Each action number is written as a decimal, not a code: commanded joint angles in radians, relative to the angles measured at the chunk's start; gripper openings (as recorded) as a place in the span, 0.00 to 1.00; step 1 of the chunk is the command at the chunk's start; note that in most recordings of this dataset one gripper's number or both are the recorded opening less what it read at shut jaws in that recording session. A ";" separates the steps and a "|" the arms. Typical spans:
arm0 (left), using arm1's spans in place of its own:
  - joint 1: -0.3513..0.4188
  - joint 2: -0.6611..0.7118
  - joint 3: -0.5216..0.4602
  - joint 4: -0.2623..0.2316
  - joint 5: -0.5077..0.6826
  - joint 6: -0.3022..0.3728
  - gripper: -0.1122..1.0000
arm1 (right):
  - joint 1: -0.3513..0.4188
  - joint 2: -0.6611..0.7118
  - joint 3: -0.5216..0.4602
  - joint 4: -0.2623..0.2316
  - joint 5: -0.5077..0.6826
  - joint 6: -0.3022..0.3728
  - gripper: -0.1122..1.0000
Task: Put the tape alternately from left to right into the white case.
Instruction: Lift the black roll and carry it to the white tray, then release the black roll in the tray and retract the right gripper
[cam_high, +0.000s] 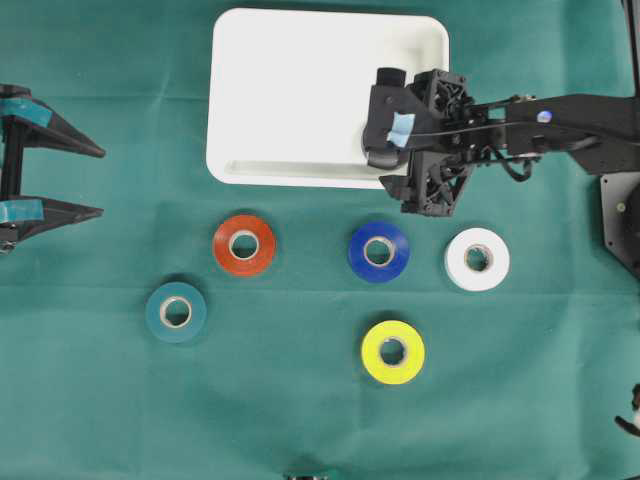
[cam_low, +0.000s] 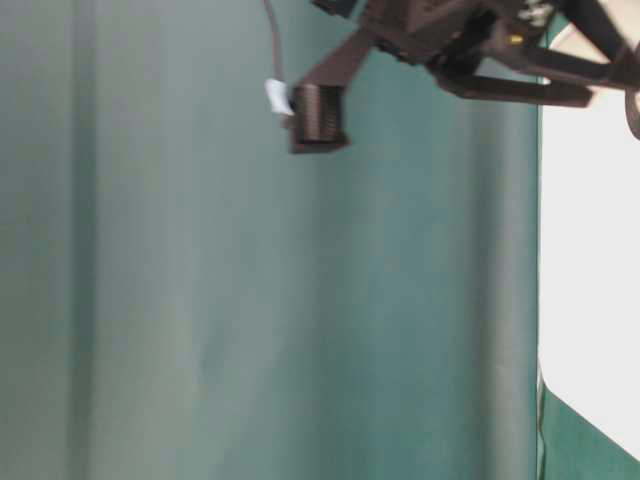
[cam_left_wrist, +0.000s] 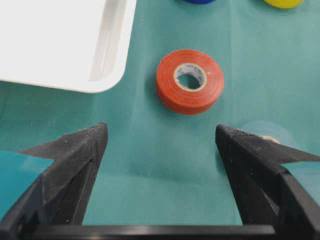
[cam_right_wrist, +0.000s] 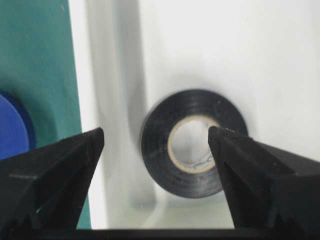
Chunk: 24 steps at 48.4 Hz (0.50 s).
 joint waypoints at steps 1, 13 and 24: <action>0.002 0.006 -0.015 -0.002 -0.009 0.000 0.92 | 0.003 -0.071 -0.008 -0.002 -0.005 -0.002 0.60; 0.003 0.008 -0.015 0.000 -0.009 0.000 0.92 | 0.003 -0.164 0.054 -0.002 -0.026 -0.002 0.60; 0.002 0.006 -0.015 -0.002 -0.009 0.000 0.92 | 0.002 -0.239 0.137 -0.002 -0.057 0.000 0.60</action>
